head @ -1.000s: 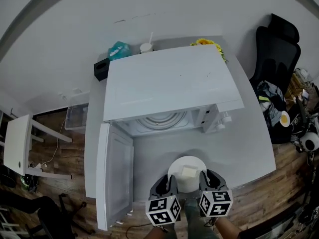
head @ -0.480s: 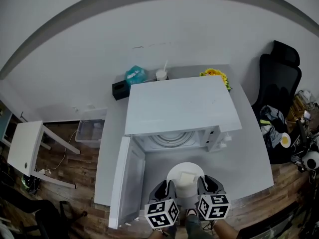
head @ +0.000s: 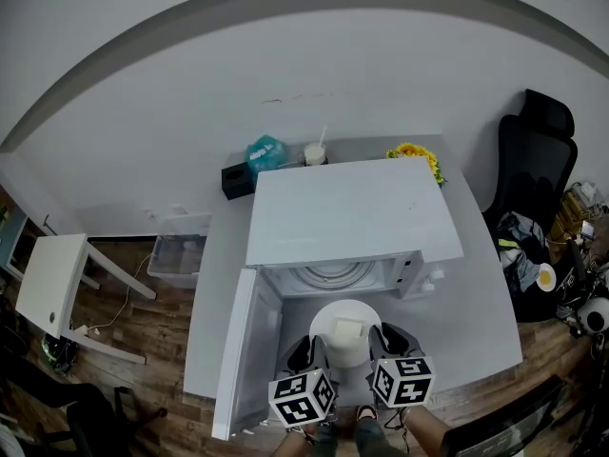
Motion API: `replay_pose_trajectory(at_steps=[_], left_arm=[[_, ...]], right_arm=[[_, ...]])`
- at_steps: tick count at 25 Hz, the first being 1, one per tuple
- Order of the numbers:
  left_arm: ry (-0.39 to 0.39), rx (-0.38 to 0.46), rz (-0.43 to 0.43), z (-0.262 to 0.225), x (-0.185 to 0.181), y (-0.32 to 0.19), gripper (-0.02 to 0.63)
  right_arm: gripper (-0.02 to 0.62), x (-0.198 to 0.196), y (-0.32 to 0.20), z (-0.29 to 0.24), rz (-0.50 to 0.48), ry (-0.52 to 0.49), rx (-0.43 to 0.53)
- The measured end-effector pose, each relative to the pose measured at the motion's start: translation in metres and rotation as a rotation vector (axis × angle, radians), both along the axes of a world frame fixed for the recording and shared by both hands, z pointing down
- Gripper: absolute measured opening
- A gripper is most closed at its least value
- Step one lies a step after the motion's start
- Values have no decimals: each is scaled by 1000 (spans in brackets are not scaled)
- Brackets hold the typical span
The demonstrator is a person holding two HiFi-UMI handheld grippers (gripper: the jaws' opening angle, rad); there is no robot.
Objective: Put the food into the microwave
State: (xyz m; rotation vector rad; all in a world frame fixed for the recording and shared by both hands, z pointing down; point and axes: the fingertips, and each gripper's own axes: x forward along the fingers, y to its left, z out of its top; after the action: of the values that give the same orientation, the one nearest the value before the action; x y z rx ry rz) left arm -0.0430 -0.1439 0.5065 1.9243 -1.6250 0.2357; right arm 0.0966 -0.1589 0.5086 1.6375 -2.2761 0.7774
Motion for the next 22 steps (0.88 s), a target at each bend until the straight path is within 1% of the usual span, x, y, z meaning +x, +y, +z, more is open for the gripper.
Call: replay_pose_trajectory(at_steps=[4, 12, 22], left_arm=[[-4, 9, -13, -3, -7, -12, 71], [-21, 23, -24, 1, -10, -40, 69], [0, 38, -74, 14, -23, -68, 69]], right_arm=[[83, -7, -14, -3, -15, -9, 16], [82, -10, -39, 3, -10, -33, 21], [80, -21, -65, 14, -5, -44, 33]])
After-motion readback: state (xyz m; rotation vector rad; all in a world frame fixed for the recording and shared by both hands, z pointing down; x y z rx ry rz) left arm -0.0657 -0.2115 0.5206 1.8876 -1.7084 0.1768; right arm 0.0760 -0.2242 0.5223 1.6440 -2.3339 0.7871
